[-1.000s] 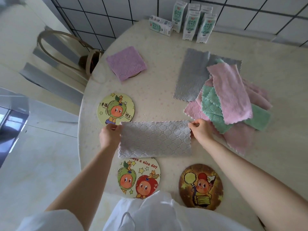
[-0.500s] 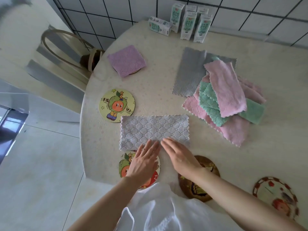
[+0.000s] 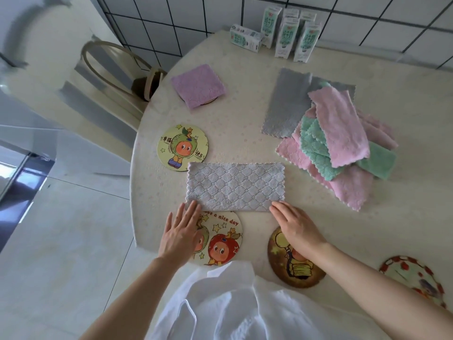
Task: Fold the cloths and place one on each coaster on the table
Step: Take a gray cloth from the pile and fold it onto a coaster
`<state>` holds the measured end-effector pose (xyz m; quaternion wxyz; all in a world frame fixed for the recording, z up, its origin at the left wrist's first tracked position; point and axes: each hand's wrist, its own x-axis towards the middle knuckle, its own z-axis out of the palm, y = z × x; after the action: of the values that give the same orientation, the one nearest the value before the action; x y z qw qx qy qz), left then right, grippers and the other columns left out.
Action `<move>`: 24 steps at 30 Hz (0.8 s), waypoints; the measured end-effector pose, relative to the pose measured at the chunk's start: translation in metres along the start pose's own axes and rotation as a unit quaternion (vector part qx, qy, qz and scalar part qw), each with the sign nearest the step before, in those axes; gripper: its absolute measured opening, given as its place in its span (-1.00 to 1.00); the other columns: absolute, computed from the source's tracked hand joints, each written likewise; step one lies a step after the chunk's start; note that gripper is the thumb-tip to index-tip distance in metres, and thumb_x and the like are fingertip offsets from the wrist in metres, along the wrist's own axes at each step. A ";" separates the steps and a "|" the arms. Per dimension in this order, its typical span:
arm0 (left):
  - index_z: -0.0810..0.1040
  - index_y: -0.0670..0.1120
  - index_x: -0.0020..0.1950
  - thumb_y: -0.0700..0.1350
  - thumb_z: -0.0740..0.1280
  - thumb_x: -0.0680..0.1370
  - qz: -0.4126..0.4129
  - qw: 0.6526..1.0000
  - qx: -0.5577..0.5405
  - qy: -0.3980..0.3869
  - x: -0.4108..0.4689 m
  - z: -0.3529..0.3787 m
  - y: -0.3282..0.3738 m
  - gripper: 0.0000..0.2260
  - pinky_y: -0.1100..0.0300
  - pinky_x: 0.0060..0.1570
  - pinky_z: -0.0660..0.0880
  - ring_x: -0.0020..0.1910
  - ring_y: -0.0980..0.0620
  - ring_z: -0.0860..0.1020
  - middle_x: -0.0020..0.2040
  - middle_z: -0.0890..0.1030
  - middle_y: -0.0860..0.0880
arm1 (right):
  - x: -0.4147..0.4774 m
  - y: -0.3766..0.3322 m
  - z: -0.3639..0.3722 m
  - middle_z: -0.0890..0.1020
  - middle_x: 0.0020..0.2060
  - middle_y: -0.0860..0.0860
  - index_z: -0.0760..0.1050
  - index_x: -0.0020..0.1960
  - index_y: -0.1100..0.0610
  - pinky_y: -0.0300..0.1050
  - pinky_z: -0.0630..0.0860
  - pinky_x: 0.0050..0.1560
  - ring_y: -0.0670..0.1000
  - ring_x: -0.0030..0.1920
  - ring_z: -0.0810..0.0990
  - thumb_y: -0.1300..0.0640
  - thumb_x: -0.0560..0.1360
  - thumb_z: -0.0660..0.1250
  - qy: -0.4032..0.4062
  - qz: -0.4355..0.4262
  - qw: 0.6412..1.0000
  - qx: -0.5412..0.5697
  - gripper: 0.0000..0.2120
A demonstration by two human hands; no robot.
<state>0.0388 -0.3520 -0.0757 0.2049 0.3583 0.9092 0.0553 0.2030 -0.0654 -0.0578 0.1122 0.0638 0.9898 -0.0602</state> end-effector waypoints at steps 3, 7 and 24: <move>-0.16 0.08 0.55 0.11 0.09 0.61 -0.009 1.000 -0.003 -0.002 0.000 -0.003 0.003 -0.40 -0.02 0.47 -0.24 0.51 0.00 -0.28 0.55 -0.17 0.06 | 0.016 -0.002 -0.002 0.51 0.10 0.08 0.44 0.20 0.19 -0.01 0.54 -0.02 0.11 0.07 0.50 0.35 0.27 0.47 0.000 -0.006 1.000 -0.017 -0.48; -0.13 0.07 0.55 0.09 0.10 0.62 -0.018 1.000 -0.009 0.003 0.004 -0.004 0.007 -0.41 -0.04 0.49 -0.21 0.51 0.00 -0.27 0.55 -0.16 0.06 | 0.031 -0.004 -0.015 0.50 -0.01 0.12 0.42 0.08 0.18 -0.01 0.54 -0.17 0.13 -0.07 0.48 0.43 0.12 0.47 -0.042 -0.003 0.997 -0.059 -0.43; -0.13 0.05 0.56 0.05 0.19 0.59 0.109 0.993 -0.033 0.019 0.027 0.004 0.078 -0.35 -0.01 0.51 -0.13 0.53 -0.01 -0.17 0.55 -0.12 0.07 | 0.014 -0.015 -0.039 0.58 -0.21 0.00 0.52 -0.02 0.16 -0.05 0.47 -0.17 0.04 -0.20 0.51 0.37 0.42 0.29 0.108 -0.043 0.992 0.055 -0.81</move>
<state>0.0717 -0.2764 -0.0692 0.1920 0.4471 0.8662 0.1137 0.1794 -0.0730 -0.0214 -0.0018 0.0333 0.9931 -0.1121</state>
